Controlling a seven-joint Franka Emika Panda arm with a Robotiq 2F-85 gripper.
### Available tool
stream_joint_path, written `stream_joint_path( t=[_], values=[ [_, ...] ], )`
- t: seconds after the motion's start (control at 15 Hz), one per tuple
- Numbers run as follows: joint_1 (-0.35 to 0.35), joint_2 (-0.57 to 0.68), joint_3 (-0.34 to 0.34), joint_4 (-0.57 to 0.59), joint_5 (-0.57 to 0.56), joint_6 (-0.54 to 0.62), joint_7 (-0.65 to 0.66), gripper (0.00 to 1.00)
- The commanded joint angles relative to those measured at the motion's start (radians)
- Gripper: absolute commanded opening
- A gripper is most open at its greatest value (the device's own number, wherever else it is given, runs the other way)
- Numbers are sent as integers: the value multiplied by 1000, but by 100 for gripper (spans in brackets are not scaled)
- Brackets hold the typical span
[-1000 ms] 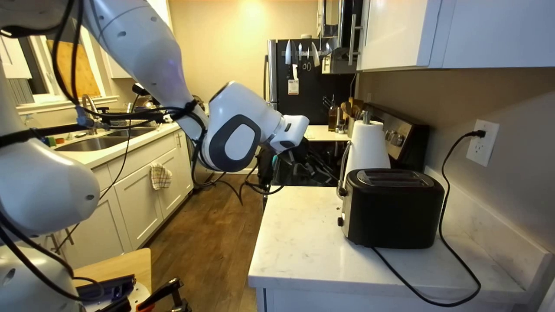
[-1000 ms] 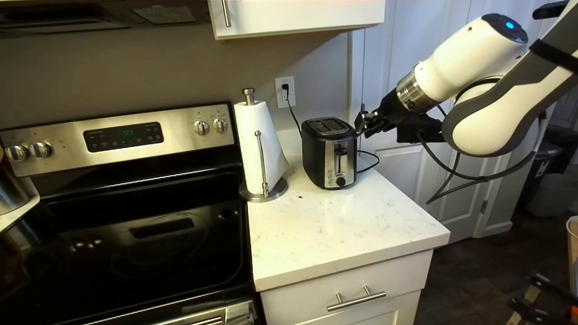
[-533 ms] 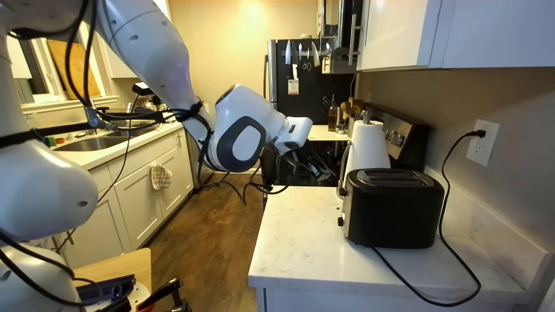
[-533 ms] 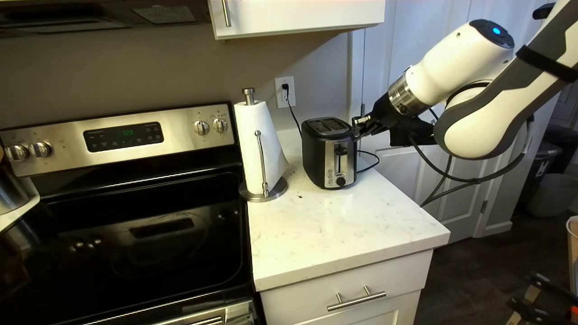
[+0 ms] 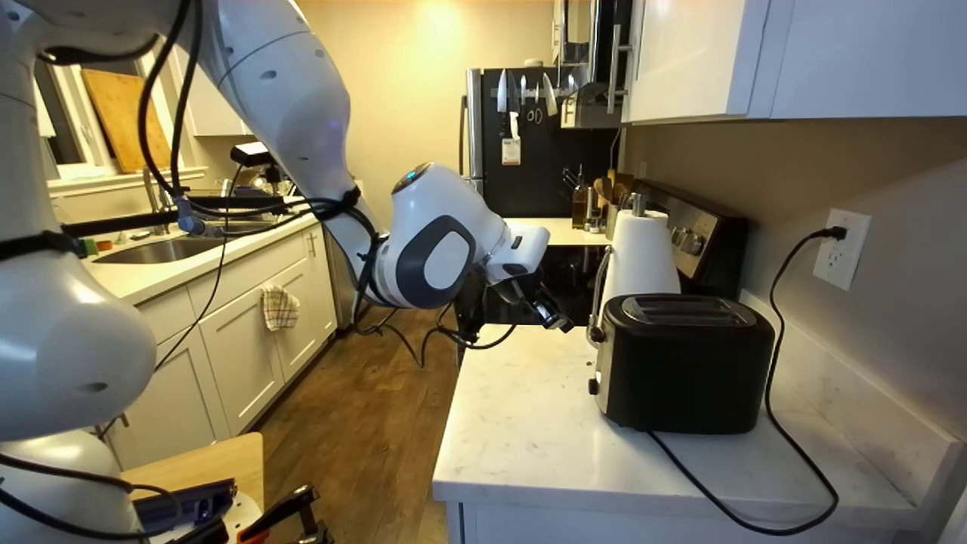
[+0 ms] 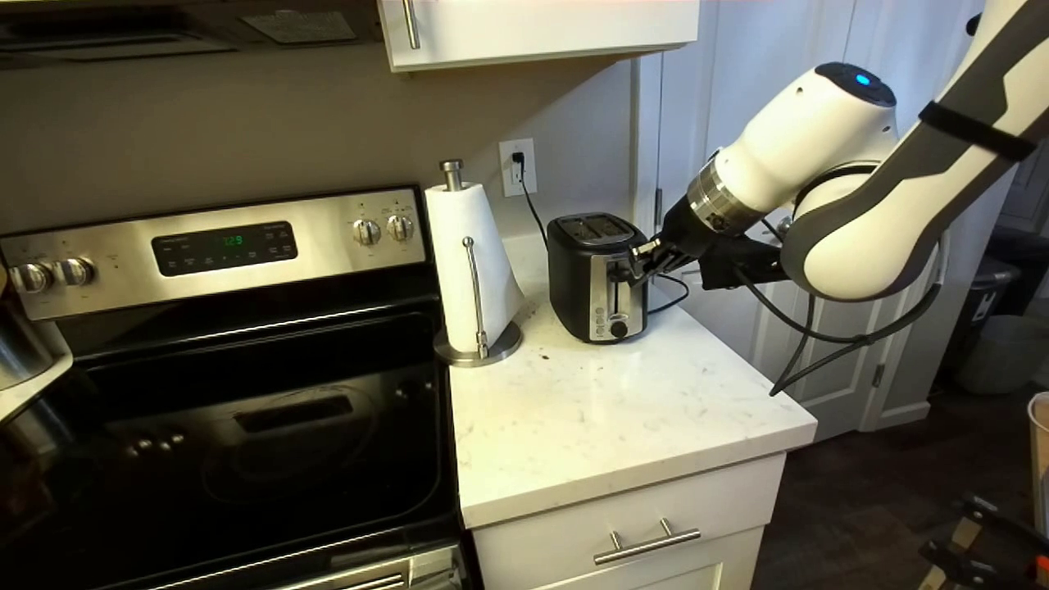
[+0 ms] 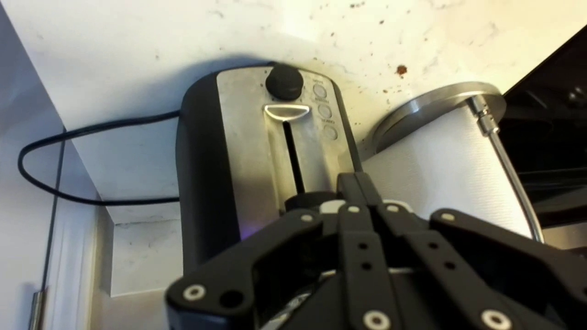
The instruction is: Push the lever of the toaster down
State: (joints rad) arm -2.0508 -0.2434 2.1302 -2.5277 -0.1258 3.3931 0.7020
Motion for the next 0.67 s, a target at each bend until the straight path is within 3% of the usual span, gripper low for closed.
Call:
stream_joint_path(
  t=[0.0,0.07,0.2,0.27,0.33,0.4,0.6],
  values=[
    [-180,230,161,-29,-126,-181,-12,0],
    [-216,275,203,-35,-122,-244,-20,0],
    [-223,320,207,-26,-44,-348,-65,0],
    [5,312,-18,-13,60,-380,-138,0],
    [-170,311,129,8,14,-407,-94,0],
    [-128,311,79,16,41,-428,-120,0],
    [-121,290,55,32,81,-447,-132,0]
  ],
)
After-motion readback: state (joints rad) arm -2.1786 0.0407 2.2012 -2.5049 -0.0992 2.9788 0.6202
